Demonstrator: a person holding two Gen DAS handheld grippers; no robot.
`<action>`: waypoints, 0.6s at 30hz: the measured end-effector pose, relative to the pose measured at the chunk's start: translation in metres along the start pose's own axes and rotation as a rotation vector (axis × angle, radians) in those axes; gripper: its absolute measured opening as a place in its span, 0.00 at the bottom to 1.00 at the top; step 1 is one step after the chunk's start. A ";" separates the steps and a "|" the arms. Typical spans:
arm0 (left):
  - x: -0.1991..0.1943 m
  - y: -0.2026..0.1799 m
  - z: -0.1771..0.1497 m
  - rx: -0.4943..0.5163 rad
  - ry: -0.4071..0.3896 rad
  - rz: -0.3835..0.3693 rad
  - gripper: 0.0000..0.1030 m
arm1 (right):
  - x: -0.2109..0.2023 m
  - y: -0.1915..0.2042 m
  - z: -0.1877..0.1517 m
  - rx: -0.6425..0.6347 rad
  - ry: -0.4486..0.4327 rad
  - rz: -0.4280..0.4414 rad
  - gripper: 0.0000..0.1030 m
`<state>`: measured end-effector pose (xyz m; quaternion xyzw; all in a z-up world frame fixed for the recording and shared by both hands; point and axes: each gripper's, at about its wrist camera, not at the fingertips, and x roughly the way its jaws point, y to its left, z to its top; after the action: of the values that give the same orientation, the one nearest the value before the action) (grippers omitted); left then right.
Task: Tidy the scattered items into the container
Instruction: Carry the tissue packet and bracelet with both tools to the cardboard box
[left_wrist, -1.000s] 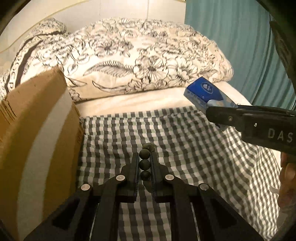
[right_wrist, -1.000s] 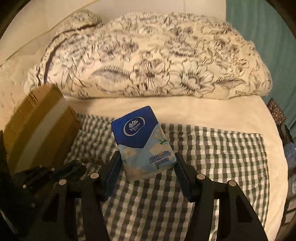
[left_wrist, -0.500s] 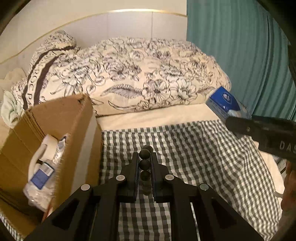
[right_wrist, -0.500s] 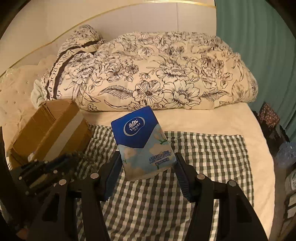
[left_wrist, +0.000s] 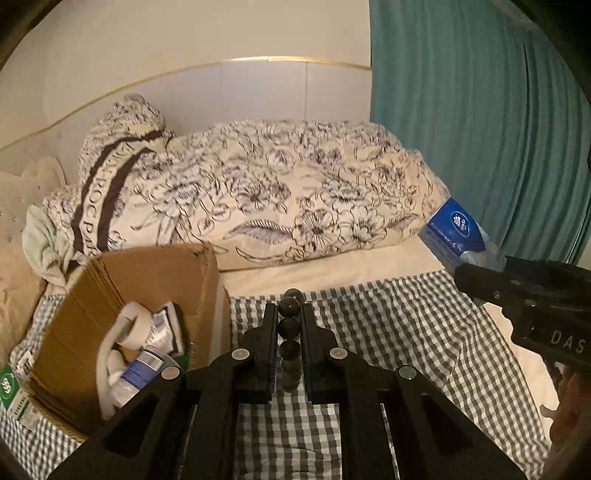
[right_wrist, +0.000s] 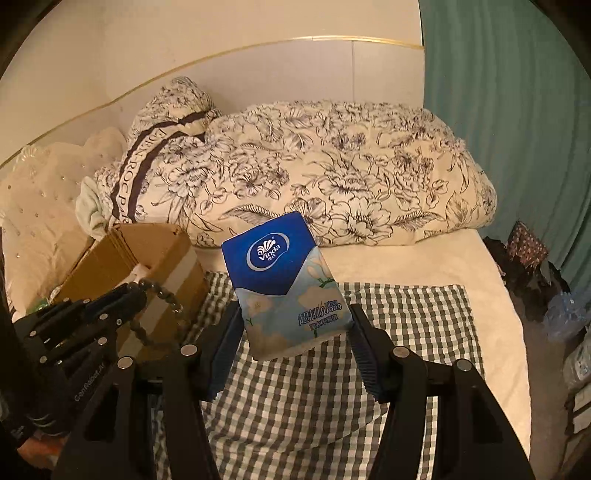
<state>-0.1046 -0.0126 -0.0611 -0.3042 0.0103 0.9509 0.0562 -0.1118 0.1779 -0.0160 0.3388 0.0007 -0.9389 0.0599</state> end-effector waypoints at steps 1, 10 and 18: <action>-0.003 0.002 0.002 -0.001 -0.005 -0.001 0.10 | -0.004 0.003 0.001 -0.003 -0.009 -0.009 0.55; -0.037 0.024 0.015 -0.004 -0.052 0.025 0.10 | -0.029 0.030 0.017 -0.002 -0.064 0.002 0.55; -0.058 0.056 0.025 -0.015 -0.076 0.064 0.10 | -0.039 0.056 0.030 0.004 -0.092 0.040 0.55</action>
<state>-0.0785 -0.0729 -0.0078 -0.2678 0.0106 0.9631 0.0238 -0.0952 0.1253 0.0340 0.2955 -0.0110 -0.9521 0.0781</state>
